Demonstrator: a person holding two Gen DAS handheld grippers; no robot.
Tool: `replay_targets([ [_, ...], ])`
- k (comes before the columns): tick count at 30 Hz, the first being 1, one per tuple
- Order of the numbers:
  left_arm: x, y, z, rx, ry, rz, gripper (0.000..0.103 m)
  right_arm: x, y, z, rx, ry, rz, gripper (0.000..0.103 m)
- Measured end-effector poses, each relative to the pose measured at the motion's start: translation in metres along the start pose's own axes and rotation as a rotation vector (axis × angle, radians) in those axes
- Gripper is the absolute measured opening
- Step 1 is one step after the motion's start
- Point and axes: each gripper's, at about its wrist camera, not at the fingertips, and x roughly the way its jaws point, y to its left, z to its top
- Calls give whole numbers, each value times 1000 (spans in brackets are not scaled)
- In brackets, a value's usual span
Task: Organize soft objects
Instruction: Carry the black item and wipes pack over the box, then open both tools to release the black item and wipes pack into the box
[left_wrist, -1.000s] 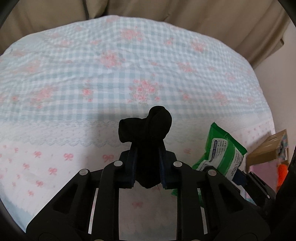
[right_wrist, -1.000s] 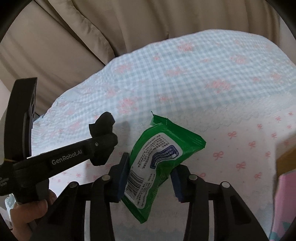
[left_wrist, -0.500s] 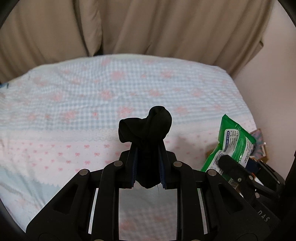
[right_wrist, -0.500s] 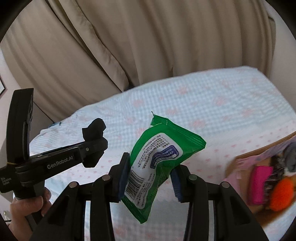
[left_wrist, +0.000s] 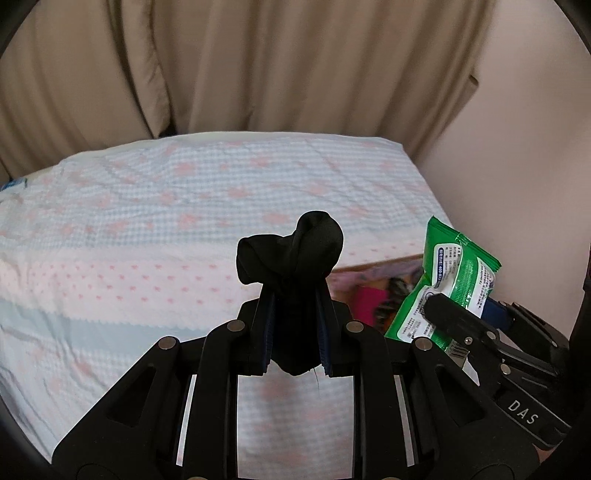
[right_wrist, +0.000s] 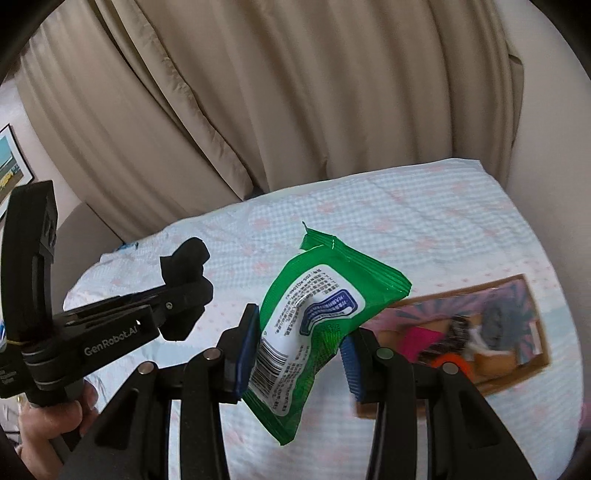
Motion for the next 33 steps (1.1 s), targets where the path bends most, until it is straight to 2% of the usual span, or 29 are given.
replay_targets([
  [7, 5, -76, -13, -16, 8, -8, 17, -36, -73, -6, -45, 32, -25, 38],
  [15, 55, -124, -24, -54, 77, -2, 17, -39, -156, -1, -44, 90, -53, 38],
  [23, 126, -135, -30, -59, 187, 38, 17, 8, -213, 8, 10, 182, -29, 38],
  [33, 212, -124, -54, -89, 332, 68, 17, 91, -232, -4, 155, 310, 27, 38],
])
